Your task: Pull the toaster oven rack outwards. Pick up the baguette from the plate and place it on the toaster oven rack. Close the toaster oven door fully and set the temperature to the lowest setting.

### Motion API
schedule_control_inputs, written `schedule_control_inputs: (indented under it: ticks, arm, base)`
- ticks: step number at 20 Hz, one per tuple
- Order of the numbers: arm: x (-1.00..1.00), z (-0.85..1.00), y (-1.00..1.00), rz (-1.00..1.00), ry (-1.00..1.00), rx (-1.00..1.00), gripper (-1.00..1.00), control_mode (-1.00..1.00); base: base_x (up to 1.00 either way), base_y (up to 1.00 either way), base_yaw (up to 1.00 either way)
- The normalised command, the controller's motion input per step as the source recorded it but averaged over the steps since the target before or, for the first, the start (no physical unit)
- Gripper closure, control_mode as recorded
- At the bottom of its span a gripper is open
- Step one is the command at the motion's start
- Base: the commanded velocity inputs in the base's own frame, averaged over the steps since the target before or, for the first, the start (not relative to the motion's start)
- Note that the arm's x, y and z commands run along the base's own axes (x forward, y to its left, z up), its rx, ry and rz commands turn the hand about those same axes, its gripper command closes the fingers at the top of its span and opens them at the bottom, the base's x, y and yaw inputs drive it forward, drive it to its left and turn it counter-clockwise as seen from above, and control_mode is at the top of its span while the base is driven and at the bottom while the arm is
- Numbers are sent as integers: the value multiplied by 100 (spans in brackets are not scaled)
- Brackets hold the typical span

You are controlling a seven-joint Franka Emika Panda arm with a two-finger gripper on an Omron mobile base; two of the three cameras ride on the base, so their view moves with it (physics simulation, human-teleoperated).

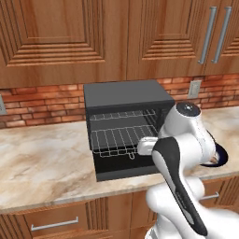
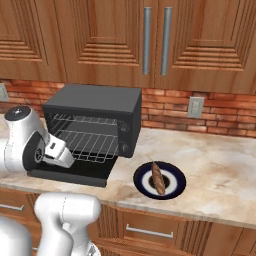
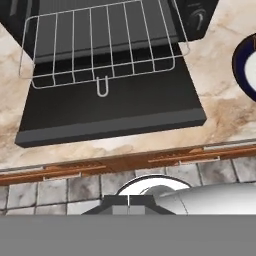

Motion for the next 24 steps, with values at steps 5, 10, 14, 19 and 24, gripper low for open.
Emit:
schedule_control_inputs:
  ticks: [5, 10, 14, 19, 24]
  arm:
    - [-3, -1, -84, -6, 0, 0, 100, -100]
    - [-5, 0, -89, 0, 0, 1, 100, -100]
    - [-1, -1, -88, 0, 0, 1, 100, -100]
    - [0, 0, -85, 0, 0, 1, 100, -100]
    - [3, -16, -64, 0, 0, 0, 100, -100]
  base:
    - [0, 0, 0]
    - [0, 0, 0]
    - [0, 0, 0]
    - [0, 0, 0]
    - [0, 0, 0]
